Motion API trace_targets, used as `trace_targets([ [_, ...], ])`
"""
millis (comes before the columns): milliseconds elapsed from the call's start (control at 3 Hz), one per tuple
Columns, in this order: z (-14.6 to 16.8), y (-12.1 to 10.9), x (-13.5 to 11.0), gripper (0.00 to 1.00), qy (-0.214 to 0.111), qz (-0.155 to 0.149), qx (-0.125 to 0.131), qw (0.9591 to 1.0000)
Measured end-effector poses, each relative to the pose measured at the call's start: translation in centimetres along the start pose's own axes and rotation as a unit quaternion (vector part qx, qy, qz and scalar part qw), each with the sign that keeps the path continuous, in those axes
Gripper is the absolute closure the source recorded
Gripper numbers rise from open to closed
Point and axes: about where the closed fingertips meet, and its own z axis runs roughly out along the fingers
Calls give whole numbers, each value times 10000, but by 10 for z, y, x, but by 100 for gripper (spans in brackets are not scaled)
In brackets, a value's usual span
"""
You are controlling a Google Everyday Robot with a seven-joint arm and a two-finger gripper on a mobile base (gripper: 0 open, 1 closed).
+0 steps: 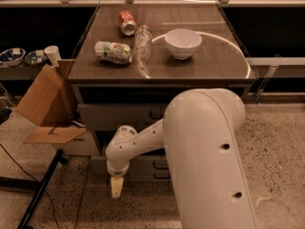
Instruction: Open middle drawer
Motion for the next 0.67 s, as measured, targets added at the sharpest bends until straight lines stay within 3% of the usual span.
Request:
trace_targets([
  [667,-2,11,0,0,39,46,-93,9999],
])
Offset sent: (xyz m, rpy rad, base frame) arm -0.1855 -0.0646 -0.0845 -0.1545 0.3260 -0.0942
